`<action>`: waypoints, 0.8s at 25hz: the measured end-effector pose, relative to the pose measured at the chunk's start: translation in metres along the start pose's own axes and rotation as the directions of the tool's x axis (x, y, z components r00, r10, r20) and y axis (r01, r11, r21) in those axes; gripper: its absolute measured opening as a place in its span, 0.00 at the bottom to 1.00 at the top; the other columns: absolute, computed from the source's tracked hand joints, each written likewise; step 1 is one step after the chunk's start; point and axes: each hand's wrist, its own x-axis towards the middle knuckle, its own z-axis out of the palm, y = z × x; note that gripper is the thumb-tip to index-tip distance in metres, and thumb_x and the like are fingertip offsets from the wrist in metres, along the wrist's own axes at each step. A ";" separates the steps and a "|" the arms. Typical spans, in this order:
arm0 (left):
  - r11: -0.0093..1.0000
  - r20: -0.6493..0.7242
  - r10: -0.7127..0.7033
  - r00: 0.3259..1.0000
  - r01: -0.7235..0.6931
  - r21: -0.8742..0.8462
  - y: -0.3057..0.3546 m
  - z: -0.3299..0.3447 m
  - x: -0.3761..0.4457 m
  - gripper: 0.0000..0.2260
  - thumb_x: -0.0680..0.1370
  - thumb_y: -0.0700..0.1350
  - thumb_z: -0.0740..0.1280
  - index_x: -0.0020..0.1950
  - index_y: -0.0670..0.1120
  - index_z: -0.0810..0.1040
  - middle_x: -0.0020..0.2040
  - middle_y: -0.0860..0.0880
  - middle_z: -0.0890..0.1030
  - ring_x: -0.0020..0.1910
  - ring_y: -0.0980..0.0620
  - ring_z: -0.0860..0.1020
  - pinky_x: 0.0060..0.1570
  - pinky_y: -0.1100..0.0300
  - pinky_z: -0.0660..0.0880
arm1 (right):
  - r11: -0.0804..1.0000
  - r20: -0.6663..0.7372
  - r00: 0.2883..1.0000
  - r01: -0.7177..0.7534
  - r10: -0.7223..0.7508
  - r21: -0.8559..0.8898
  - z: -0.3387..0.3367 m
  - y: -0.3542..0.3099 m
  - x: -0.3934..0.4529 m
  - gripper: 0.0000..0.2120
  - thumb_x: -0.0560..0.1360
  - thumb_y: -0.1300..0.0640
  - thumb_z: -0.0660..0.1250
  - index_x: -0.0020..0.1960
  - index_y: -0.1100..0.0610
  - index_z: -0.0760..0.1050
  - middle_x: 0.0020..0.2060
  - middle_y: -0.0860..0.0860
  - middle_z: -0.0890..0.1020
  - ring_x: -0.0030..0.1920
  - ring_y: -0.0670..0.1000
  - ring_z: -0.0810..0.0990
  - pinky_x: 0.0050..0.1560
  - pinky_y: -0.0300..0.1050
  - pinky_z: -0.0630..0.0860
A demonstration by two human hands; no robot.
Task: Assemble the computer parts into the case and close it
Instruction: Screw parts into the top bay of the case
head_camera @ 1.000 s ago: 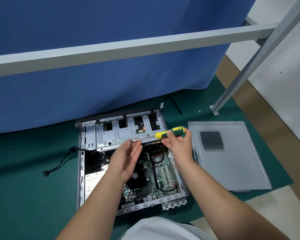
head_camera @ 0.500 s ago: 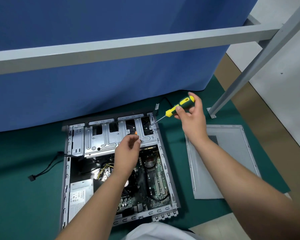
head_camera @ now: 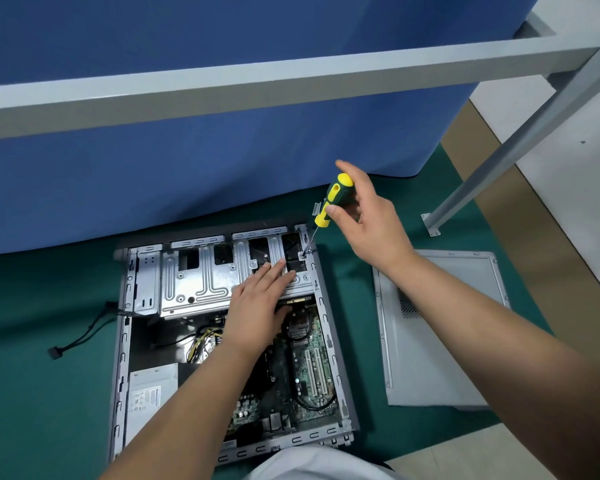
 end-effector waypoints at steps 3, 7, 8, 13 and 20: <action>0.999 0.001 -0.022 1.000 0.022 -0.032 0.002 0.001 0.001 0.30 0.77 0.50 0.75 0.77 0.59 0.69 0.82 0.59 0.61 0.80 0.50 0.61 0.70 0.46 0.64 | 1.000 0.022 1.000 0.016 -0.015 -0.027 0.001 -0.001 0.002 0.30 0.81 0.52 0.68 0.77 0.40 0.59 0.51 0.46 0.83 0.48 0.42 0.83 0.56 0.41 0.79; 0.998 0.009 -0.035 0.999 0.035 -0.055 0.002 0.000 0.001 0.30 0.77 0.50 0.75 0.77 0.59 0.69 0.81 0.60 0.60 0.80 0.50 0.61 0.70 0.46 0.64 | 0.996 0.058 0.997 0.050 -0.045 -0.075 0.002 -0.007 0.005 0.30 0.81 0.50 0.67 0.78 0.38 0.58 0.54 0.46 0.82 0.48 0.45 0.83 0.57 0.49 0.80; 0.998 0.012 -0.039 0.999 0.039 -0.058 0.002 0.000 0.001 0.30 0.77 0.50 0.75 0.76 0.60 0.69 0.81 0.60 0.60 0.80 0.51 0.61 0.70 0.46 0.64 | 0.995 0.069 0.996 0.063 -0.058 -0.080 0.002 -0.009 0.005 0.30 0.81 0.50 0.67 0.78 0.38 0.58 0.54 0.46 0.82 0.48 0.47 0.83 0.57 0.51 0.80; 0.996 0.014 -0.042 0.999 0.043 -0.077 0.003 -0.001 0.002 0.30 0.77 0.50 0.75 0.76 0.60 0.69 0.81 0.60 0.60 0.81 0.51 0.60 0.71 0.47 0.62 | 0.985 0.131 0.988 0.104 -0.086 -0.135 0.002 -0.015 0.005 0.30 0.81 0.51 0.66 0.78 0.39 0.57 0.54 0.47 0.81 0.49 0.52 0.83 0.55 0.54 0.79; 0.967 -0.002 -0.084 0.996 0.081 -0.242 0.009 -0.019 0.013 0.22 0.81 0.58 0.67 0.74 0.55 0.74 0.74 0.57 0.74 0.75 0.52 0.68 0.71 0.51 0.64 | 0.949 0.177 0.979 0.149 -0.102 -0.278 0.002 -0.030 0.008 0.26 0.77 0.45 0.70 0.72 0.40 0.63 0.50 0.47 0.81 0.44 0.52 0.81 0.49 0.53 0.80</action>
